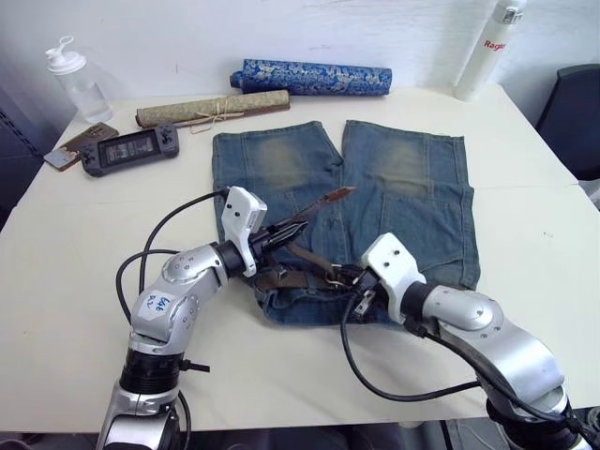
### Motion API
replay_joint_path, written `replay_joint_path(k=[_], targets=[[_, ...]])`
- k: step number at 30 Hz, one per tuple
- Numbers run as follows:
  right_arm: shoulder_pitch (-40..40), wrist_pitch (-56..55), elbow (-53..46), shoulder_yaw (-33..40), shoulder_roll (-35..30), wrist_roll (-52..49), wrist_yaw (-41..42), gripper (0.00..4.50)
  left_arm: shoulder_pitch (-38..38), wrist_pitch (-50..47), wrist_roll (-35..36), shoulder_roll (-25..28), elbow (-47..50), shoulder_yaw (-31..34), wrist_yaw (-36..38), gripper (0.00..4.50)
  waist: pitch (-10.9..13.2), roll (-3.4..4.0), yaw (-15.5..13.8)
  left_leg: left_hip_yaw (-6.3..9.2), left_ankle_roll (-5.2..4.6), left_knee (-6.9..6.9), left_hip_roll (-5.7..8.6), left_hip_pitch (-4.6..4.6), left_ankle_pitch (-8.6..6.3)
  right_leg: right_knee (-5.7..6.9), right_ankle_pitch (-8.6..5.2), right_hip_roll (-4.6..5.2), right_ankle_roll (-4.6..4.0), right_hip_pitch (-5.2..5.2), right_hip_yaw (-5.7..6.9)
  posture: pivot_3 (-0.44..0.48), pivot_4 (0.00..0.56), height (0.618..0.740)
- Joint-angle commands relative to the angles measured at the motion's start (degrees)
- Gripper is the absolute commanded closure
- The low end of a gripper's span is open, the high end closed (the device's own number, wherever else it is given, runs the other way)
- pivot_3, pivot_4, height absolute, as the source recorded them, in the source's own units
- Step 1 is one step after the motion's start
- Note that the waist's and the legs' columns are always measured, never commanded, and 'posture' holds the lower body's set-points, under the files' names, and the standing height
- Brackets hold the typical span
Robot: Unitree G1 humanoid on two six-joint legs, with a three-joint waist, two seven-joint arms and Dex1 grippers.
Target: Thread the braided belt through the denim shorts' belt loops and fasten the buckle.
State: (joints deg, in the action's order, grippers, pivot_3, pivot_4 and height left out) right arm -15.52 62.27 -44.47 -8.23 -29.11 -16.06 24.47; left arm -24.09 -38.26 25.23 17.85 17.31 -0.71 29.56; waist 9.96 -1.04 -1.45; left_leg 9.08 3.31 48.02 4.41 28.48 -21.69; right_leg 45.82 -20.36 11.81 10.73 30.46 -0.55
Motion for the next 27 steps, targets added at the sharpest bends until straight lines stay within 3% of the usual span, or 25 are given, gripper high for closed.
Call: replay_joint_path(k=[1,14,27], targets=[[-0.2,0.6,-1.7,2.3,-1.5,-0.7,0.1,4.46,0.1,1.5,0.0,0.3,2.5,0.1,-0.1,4.5,0.0,0.01,0.0,0.0,0.0,0.0,0.0,0.0,0.0,0.0,0.0,0.0,0.0,0.0,0.0,0.0,0.15,0.637],[2.0,2.3,-2.5,0.2,-3.8,-1.1,-0.7,4.46,-0.8,1.9,-0.2,0.2,2.0,-0.5,-0.2,4.5,0.0,0.01,0.1,-0.01,-0.02,0.0,-0.01,0.01,-0.01,-0.02,0.0,0.0,-0.01,0.01,0.0,0.0,0.15,0.637],[-2.3,3.0,-2.2,-5.5,-2.7,-1.1,-1.9,4.46,-1.2,2.0,-0.8,0.0,1.6,-0.9,-0.6,4.5,0.0,0.01,0.2,-0.02,-0.02,-0.01,-0.02,0.01,-0.01,-0.02,-0.01,-0.01,-0.01,0.01,0.0,0.0,0.15,0.637]])
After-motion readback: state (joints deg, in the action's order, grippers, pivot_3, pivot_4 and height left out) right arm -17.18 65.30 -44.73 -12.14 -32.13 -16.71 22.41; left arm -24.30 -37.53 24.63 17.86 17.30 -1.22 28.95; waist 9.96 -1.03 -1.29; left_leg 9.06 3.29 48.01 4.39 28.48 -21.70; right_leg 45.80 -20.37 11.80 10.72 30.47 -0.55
